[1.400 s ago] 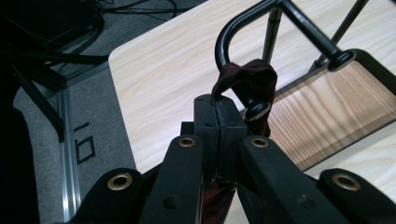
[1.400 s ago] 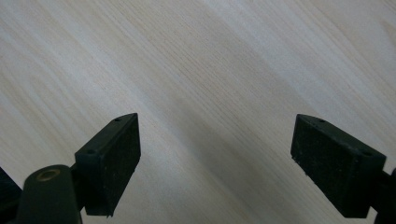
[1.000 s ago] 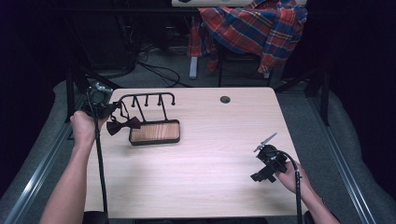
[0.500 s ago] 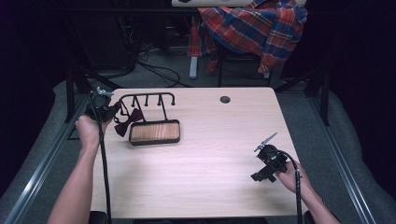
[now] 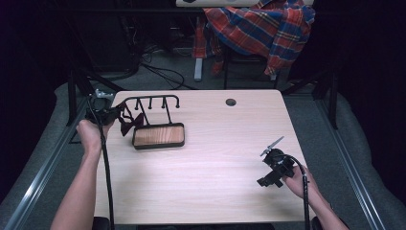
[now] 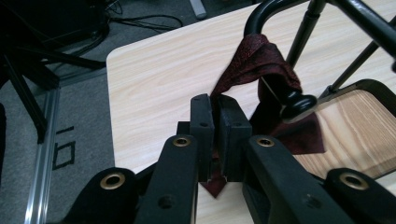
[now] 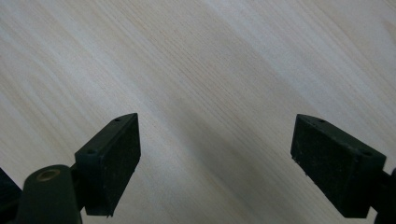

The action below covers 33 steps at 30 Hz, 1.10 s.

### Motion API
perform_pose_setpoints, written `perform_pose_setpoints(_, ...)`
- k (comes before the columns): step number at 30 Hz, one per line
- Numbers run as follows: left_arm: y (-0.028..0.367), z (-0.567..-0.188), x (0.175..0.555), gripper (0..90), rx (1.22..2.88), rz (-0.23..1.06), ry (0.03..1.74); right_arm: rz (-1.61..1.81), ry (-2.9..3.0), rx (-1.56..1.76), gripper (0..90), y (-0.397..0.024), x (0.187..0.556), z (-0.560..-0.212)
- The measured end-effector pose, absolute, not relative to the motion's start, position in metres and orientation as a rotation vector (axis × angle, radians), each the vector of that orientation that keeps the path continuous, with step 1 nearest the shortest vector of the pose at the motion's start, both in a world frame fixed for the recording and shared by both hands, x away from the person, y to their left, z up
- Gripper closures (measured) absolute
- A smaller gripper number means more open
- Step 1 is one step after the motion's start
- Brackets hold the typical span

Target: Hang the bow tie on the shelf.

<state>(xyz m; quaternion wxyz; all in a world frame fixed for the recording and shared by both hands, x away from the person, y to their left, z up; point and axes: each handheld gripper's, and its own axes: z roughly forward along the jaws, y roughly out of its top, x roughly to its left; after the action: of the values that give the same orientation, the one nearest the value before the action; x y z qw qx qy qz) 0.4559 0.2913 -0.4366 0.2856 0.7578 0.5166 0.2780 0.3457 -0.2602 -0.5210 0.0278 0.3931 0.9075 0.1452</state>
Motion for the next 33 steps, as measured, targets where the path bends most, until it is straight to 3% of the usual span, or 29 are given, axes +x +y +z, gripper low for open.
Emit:
perform_pose_setpoints(6,0.288,-0.435,0.455,82.4,2.058,0.745,1.358,0.455,2.800,1.213,15.8,-0.260,0.346,-0.522)
perform_pose_setpoints(10,0.287,-0.436,0.455,75.7,2.080,0.729,1.354,0.450,2.802,1.216,15.8,-0.260,0.346,-0.522)
perform_pose_setpoints(33,0.298,-0.424,0.438,27.3,2.063,0.697,1.419,0.459,2.799,1.213,15.8,-0.260,0.345,-0.520)
